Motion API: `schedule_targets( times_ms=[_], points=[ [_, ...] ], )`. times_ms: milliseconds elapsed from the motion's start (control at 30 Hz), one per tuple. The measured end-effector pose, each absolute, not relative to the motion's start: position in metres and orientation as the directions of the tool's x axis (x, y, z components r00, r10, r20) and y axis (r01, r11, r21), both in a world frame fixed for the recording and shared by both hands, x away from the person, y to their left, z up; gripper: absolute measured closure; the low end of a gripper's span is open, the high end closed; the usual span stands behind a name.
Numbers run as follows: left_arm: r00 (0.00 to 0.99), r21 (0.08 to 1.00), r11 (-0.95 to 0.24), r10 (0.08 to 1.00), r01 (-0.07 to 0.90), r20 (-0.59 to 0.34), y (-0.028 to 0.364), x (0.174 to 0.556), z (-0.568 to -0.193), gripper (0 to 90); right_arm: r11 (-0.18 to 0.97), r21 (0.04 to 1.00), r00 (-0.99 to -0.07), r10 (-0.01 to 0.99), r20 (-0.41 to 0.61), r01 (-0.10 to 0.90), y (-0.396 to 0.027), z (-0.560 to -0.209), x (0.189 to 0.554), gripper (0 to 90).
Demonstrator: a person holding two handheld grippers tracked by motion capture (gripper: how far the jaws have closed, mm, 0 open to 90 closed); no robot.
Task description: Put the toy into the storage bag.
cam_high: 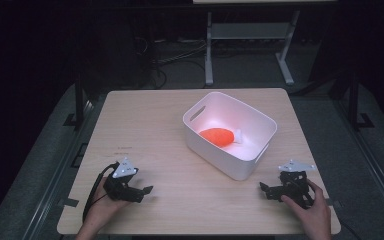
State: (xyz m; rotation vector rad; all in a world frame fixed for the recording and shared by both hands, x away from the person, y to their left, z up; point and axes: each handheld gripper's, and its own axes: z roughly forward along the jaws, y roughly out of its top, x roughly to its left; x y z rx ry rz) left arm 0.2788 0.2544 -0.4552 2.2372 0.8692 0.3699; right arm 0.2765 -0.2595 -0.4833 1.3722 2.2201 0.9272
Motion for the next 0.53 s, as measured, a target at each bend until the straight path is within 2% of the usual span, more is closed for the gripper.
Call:
schedule_targets(
  times_ms=[333,533],
  points=[
    [0.732,0.673,-0.55,0.681,0.495,0.018,0.258,0.273,-0.469,13.4,0.309,0.699,-0.457,0.889,0.029,0.645,-0.259,-0.483,0.277,0.0],
    [0.739,0.707,-0.526,0.673,0.473,0.007,0.263,0.27,-0.473,12.7,0.309,0.698,-0.457,0.889,0.029,0.646,-0.259,-0.483,0.277,0.0]
  ],
)
